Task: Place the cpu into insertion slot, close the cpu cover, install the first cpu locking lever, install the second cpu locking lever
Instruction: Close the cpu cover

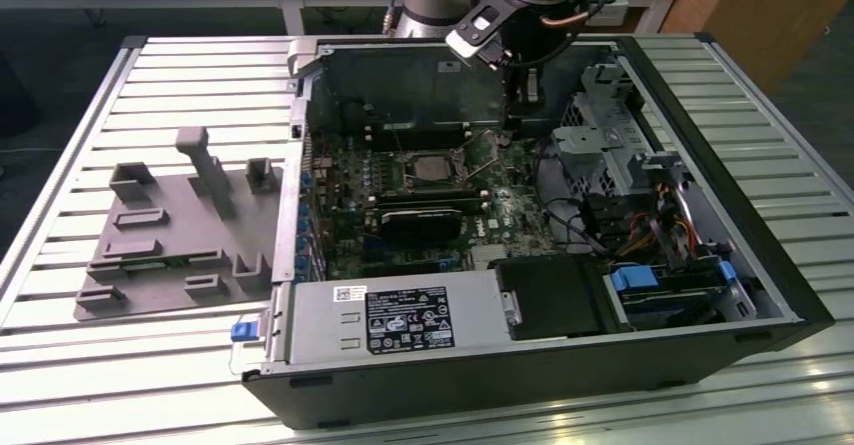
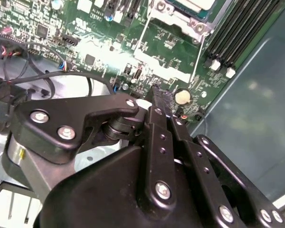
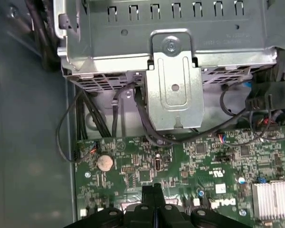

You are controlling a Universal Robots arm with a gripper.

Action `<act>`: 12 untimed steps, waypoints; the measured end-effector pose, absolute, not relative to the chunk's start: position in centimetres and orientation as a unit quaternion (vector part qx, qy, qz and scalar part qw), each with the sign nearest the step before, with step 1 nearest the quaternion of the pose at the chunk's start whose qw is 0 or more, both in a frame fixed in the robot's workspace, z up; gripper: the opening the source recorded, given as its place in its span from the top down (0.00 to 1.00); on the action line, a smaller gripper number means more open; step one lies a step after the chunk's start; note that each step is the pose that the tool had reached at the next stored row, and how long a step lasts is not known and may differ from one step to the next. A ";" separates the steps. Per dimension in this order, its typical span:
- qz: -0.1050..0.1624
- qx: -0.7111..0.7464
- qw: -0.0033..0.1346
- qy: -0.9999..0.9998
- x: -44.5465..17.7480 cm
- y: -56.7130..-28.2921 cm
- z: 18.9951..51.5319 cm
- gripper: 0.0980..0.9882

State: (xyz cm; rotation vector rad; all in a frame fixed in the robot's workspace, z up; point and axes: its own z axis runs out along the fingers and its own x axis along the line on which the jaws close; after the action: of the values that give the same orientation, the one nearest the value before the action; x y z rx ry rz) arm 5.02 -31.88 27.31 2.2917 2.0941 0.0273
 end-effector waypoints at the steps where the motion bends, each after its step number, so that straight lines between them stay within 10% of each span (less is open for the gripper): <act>1: 0.009 0.738 0.019 0.674 5.1 -31.9 27.2 1.00; 12: 0.009 0.733 0.019 0.680 5.3 -31.9 25.8 1.00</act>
State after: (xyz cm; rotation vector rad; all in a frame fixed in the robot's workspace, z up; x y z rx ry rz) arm 5.29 -31.89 25.83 2.2770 2.1101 0.0278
